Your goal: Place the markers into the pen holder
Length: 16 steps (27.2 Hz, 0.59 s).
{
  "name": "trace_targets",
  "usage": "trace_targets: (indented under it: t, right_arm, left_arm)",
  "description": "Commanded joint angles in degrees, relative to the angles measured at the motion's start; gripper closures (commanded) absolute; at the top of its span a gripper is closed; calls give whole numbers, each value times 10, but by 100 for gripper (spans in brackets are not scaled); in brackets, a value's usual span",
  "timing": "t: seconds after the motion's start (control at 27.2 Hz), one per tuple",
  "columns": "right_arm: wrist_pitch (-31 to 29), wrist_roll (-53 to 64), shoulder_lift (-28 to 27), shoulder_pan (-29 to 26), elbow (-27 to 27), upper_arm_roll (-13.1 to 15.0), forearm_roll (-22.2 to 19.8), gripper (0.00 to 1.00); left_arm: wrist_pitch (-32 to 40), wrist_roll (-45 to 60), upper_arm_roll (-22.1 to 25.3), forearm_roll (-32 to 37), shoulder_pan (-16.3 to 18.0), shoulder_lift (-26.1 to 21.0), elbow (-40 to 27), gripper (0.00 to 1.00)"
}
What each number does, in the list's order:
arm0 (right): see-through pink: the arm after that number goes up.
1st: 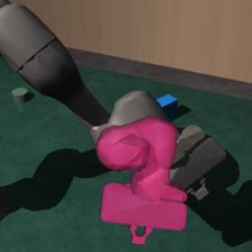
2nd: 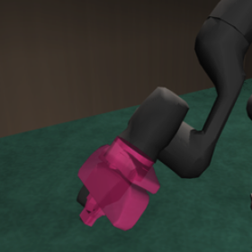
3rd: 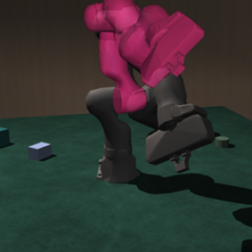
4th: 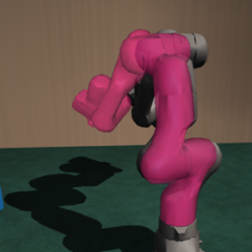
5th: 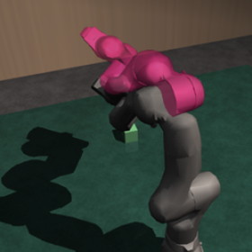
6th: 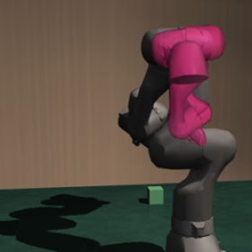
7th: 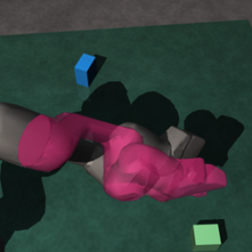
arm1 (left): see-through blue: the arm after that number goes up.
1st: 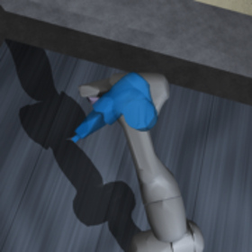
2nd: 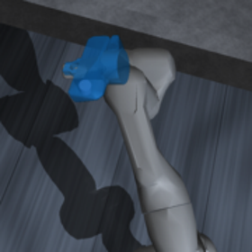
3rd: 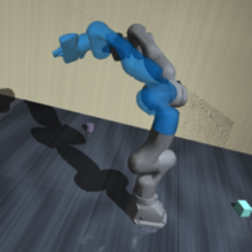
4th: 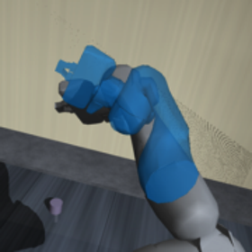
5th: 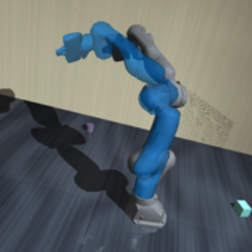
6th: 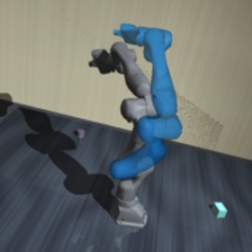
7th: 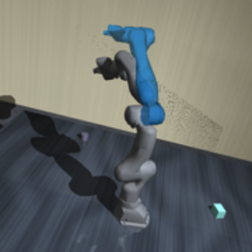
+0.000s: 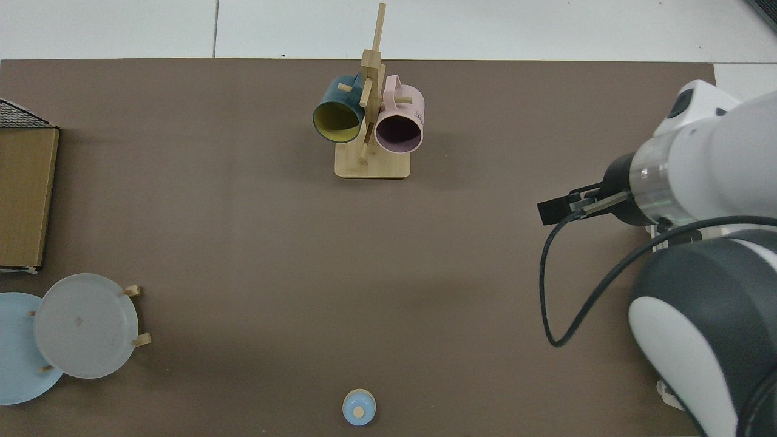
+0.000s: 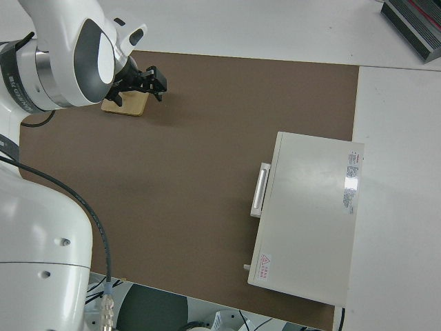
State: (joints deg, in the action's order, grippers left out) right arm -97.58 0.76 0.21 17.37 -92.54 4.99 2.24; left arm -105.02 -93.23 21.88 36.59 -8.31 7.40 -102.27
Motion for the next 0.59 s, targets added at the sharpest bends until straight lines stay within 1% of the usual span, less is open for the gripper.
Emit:
trace_targets:
  t: [0.0, 0.11, 0.18, 0.26, 0.37, 0.44, 0.55]
  right_arm:
    - [32, -22, 10, -55, 10, -10, -9, 0]
    - [60, -52, 15, -66, 14, -10, -13, 0]
    - [94, -54, 14, -76, 36, -10, -23, 0]
    - [118, -54, 13, -82, 51, -10, -33, 0]
    - [115, -52, 23, -88, 46, -11, -36, 0]
    - [115, -52, 33, -99, 33, -12, -33, 0]
    - [114, -51, 35, -115, 29, -13, -22, 0]
  left_arm:
    - [10, -11, 25, 15, 0, -26, 37, 100]
    - [-13, -21, 34, 23, 0, -35, 47, 100]
    - [-36, -29, 37, 28, 0, -37, 51, 100]
    - [-55, -40, 50, 25, 4, -42, 52, 100]
    - [-89, -68, 66, 18, 5, -48, 57, 100]
    - [-105, -96, 74, 10, 6, -57, 64, 100]
    - [-137, -121, 77, 4, 18, -63, 66, 100]
